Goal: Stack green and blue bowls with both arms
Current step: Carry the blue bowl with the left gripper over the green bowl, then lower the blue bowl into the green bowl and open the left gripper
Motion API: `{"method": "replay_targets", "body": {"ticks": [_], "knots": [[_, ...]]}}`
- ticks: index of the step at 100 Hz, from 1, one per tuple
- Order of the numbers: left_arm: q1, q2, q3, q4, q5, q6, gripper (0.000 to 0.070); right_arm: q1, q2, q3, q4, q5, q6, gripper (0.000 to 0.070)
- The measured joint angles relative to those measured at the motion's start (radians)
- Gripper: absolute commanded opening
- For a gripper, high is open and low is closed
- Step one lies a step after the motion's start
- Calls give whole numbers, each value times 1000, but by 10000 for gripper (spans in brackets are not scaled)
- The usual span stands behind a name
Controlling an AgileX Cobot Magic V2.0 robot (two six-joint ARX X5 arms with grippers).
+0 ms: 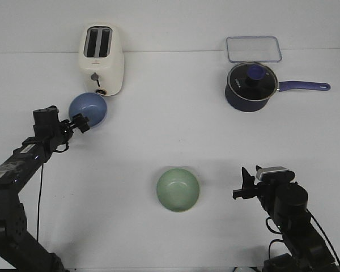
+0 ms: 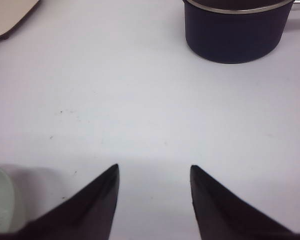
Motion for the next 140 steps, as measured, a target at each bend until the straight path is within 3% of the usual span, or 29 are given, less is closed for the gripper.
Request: {"method": "replay_targets", "body": {"ticks": [9,35,75,90,105,124,140], "knots": [[-2,24,0,24,10,-14,0,0,0,0,0,0,0,289],[-2,10,5,44,24,-32,15,0,0,0,-19,0,0,289],[-50,-312,5,-206,202,72,15,0,-14,0,-50,0,3,289],[-167,-459,-55,-276,255,105,15,0,-29,0,-79,0,7,289],[-375,-560,-152,-291,266,105,15,0,-29,0,-84,0,11,289],[-632,-513,-172,-271,242,97,15,0,-29,0,-84,0,11,289],[-740,-415,-172,-229,204,90,17,0,-29,0,-84,-1,11,289]]}}
